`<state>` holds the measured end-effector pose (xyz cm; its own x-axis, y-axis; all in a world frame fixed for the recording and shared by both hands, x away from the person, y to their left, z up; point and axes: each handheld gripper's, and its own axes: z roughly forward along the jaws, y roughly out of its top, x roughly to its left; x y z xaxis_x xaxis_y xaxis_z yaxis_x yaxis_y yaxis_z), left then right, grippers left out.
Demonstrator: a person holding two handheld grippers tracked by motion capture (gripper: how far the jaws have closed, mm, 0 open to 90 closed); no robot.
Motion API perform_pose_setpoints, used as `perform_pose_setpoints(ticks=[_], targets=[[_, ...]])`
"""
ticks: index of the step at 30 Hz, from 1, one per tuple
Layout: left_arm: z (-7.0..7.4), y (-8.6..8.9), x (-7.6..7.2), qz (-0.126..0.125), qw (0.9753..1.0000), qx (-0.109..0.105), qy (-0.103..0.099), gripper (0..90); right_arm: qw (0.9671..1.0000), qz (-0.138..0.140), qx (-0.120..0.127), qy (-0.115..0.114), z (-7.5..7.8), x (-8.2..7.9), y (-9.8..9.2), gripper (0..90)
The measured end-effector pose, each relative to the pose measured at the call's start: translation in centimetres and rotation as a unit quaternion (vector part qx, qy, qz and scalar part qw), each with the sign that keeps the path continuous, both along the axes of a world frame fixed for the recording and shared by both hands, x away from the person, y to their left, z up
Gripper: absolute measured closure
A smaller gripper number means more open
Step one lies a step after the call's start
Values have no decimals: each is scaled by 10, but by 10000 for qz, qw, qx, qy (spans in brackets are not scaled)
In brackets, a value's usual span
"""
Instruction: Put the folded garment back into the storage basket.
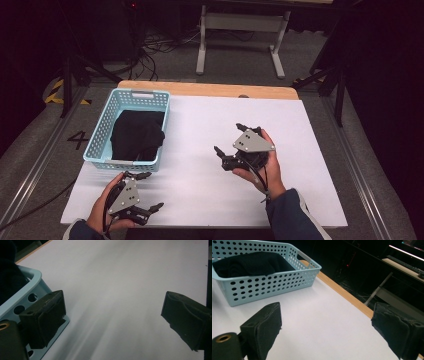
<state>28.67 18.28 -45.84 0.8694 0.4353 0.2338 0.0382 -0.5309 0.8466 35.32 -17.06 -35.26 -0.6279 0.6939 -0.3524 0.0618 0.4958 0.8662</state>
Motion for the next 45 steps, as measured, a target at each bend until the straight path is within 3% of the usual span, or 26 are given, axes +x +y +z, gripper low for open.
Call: perform_pose_setpoints(ticks=[45], targets=[[0,0,0,55,10000,19,-29,58,9994,-40,-293,-201,-21,-33,-31,97]])
